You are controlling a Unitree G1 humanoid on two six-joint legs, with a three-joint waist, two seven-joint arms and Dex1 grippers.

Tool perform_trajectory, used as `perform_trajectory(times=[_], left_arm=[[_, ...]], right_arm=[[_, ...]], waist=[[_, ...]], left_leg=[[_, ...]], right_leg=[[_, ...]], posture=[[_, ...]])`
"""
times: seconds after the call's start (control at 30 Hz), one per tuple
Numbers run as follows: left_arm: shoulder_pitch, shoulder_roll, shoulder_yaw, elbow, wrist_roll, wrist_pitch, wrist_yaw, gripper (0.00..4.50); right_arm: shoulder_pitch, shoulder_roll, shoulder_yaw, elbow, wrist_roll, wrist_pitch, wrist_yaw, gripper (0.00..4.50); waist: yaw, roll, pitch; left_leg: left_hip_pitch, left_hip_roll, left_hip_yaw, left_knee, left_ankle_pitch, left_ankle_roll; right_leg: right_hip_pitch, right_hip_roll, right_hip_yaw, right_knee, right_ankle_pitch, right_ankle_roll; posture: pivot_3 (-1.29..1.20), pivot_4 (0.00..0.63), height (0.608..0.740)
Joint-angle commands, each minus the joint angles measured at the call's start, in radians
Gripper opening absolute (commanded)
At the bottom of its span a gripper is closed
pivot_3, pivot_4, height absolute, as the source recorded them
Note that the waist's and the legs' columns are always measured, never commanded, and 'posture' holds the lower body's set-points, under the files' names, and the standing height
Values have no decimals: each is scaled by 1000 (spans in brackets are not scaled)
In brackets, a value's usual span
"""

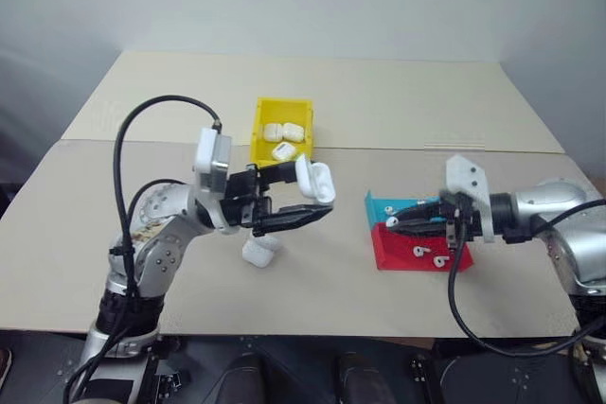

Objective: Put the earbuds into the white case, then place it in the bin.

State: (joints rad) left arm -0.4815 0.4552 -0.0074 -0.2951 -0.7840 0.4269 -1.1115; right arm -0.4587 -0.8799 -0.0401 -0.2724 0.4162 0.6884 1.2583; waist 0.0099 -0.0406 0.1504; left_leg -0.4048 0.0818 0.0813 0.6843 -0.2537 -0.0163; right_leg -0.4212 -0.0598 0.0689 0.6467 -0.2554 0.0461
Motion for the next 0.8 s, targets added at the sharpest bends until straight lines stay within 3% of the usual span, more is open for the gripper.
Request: perform_trajectory(times=[0.03, 0.37, 0.8], left_arm=[[-36, -5, 4, -8, -4, -19, -17, 2776], [-105, -15, -9, 65, -11, -5, -75, 2776], [-102, -7, -20, 50, -7, 48, -76, 2776]], right_arm=[[-44, 26, -80, -22, 101, 42, -40, 639], [-110, 211, -244, -123, 478, 182, -246, 639], [-133, 234, -265, -182, 646, 144, -411, 639]], waist=[[1, 0, 0], [1, 0, 0], [-1, 0, 0]], left_leg=[[0, 0, 0, 0, 0, 0], [0, 0, -1, 0, 0, 0], [-1, 0, -1, 0, 0, 0]], right_leg=[[0, 0, 0, 0, 0, 0], [0, 0, 0, 0, 0, 0], [0, 0, 0, 0, 0, 0]], posture=[[0, 150, 740], [0, 150, 740], [0, 150, 740]])
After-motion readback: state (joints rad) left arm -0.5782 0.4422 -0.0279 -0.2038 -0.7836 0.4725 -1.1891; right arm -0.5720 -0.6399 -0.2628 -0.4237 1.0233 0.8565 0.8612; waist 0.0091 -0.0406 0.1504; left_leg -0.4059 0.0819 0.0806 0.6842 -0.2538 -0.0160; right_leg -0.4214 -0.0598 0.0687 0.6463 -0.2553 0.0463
